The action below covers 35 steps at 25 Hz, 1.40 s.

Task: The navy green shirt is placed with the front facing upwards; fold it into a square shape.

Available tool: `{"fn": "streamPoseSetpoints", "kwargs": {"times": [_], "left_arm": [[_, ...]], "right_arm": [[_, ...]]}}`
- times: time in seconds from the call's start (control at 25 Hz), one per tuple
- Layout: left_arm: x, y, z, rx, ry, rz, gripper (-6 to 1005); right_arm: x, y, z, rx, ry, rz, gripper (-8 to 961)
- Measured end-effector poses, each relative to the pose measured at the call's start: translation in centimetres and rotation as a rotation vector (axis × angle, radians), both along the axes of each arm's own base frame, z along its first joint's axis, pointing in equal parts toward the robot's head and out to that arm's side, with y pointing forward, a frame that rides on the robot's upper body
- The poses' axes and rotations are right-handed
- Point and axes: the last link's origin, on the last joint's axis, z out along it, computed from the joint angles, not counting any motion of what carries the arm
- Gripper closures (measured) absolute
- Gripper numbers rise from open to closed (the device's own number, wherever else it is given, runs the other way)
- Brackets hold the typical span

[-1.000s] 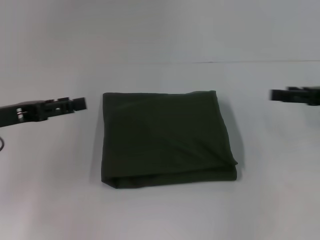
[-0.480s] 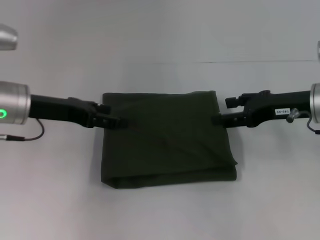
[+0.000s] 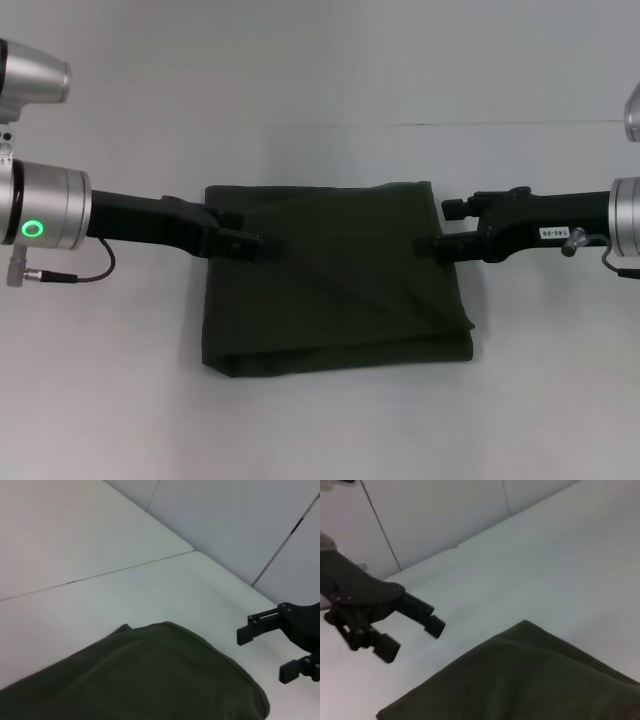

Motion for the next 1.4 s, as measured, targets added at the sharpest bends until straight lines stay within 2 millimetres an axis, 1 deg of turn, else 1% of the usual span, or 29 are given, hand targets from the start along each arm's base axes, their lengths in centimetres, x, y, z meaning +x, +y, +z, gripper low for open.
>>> {"fn": "streamPoseSetpoints", "kwargs": {"times": [0.24,0.4,0.64,0.84,1.4], "left_arm": [[0.0,-1.2,-0.6,-0.039,-0.007,-0.069,50],[0.2,-1.5,-0.9,-0.055,-0.001,-0.103,50],[0.2,-1.5,-0.9,-0.049,-0.002,-0.100,52],[0.2,-1.4,-0.8,-0.044,-0.003,-0.099,51],[0.2,-1.3,-0.6,-0.038,-0.002,-0.100,50]], "right_arm": [[-0.1,0.4,0.0,0.022,-0.007,0.000,101],[0.0,0.6,0.0,0.035,-0.009,-0.014,101],[0.0,1.0,-0.1,0.053,-0.017,-0.020,101],[-0.2,1.1,-0.6,0.041,-0.029,-0.015,101],[-0.2,1.2,-0.7,0.044,-0.036,-0.016,101]]}}
